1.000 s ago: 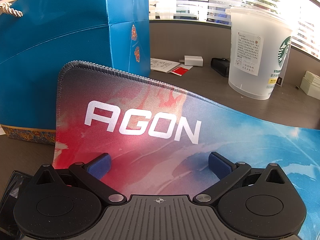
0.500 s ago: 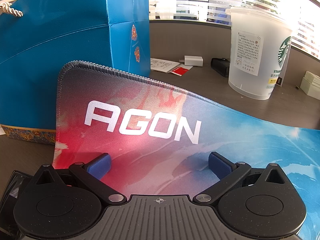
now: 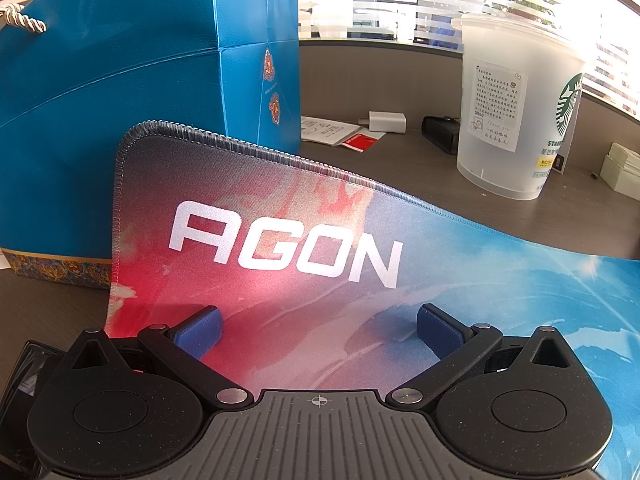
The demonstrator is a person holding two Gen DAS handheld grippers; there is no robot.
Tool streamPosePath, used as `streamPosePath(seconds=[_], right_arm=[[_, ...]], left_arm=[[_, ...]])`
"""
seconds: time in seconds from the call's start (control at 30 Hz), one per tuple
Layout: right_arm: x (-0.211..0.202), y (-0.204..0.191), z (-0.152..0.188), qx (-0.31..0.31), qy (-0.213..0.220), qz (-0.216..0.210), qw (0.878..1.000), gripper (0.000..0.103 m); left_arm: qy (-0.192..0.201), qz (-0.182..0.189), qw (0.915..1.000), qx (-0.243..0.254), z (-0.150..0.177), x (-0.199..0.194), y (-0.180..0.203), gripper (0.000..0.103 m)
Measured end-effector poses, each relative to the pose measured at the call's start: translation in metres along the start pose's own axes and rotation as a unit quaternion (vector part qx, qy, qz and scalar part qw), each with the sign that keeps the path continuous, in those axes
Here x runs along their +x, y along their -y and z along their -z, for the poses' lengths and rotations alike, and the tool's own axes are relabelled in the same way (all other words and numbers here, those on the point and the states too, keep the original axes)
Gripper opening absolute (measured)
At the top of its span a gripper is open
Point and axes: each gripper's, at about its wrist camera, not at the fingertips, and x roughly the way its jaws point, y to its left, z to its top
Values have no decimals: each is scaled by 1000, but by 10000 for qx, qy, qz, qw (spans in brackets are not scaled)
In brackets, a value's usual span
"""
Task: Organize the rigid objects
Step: 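Grasp the clear glass bottle with the right gripper and lift it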
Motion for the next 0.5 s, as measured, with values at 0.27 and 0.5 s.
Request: streamPosePath(seconds=[0.27,0.5], right_arm=[[5,6,3,-405,-80,-310,9987,50],[7,-28,-5,-1078,-278,28,9938,40]], left_arm=[[0,0,10000,-1,0,0,0,103],[0,0,10000,-2,0,0,0,103]])
